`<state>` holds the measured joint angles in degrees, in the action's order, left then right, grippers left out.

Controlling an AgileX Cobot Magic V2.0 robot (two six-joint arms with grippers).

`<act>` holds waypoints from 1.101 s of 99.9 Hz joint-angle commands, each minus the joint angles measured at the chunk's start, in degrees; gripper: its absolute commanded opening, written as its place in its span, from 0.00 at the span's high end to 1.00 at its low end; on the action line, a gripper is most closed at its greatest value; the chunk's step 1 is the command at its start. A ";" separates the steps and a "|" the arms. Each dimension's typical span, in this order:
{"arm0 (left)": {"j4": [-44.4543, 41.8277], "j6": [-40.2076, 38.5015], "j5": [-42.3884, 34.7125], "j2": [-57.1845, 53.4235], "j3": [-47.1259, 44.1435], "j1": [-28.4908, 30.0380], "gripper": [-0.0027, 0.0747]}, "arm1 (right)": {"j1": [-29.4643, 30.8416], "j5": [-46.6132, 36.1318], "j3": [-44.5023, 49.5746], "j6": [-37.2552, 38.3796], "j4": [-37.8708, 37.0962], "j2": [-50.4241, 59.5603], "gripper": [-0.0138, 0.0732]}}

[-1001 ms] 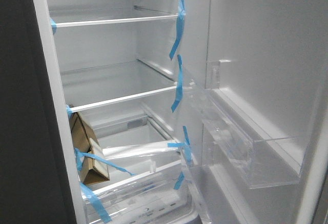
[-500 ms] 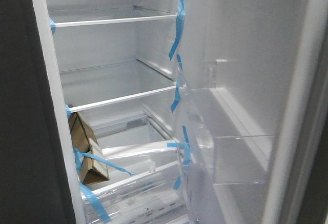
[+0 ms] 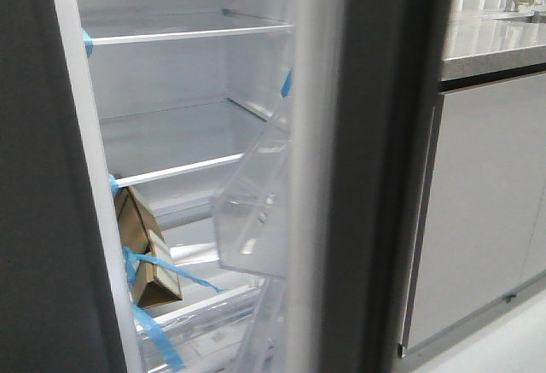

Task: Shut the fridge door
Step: 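Push the grey fridge door shut with the right gripper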

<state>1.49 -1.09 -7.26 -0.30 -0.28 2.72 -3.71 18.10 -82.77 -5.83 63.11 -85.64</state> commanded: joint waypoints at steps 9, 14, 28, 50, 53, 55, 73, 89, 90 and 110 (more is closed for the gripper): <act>0.23 -0.25 -4.18 -0.97 -2.01 -0.36 0.99 | -6.05 -5.99 -6.03 -1.05 -6.31 -1.52 0.89; 0.23 -0.25 -4.18 -0.97 -2.01 -0.36 0.99 | -7.76 -6.79 -7.47 -1.05 -7.72 -3.15 0.89; 0.23 -0.25 -4.18 -0.97 -2.01 -0.36 0.99 | -11.12 -7.49 -11.98 -1.05 -12.61 -7.02 0.89; 0.23 -0.25 -4.18 -0.97 -2.01 -0.36 0.99 | -14.39 -8.05 -20.02 -1.05 -18.58 -13.31 0.89; 0.23 -0.25 -4.18 -0.97 -2.01 -0.36 0.99 | -14.81 -8.36 -21.03 -1.05 -19.11 -14.15 0.89; 0.23 -0.25 -4.18 -0.97 -2.01 -0.36 0.99 | -15.15 -8.63 -21.78 -1.05 -19.45 -14.80 0.89; 0.23 -0.25 -4.18 -0.97 -2.01 -0.36 0.99 | -17.84 -10.42 -27.93 -1.05 -22.38 -20.61 0.89; 0.23 -0.25 -4.18 -0.97 -2.01 -0.36 0.99 | -19.30 -11.59 -34.21 -1.05 -24.42 -26.38 0.89; 0.23 -0.25 -4.18 -0.97 -2.01 -0.36 0.99 | -19.30 -11.60 -34.82 -1.05 -24.56 -26.64 0.89; 0.23 -0.25 -4.18 -0.97 -2.01 -0.36 0.99 | -19.92 -11.69 -43.23 -1.05 -24.69 -34.35 0.89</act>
<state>1.49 -1.09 -7.26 -0.30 -0.28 2.72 -23.49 13.02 -121.41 -6.31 38.51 -118.11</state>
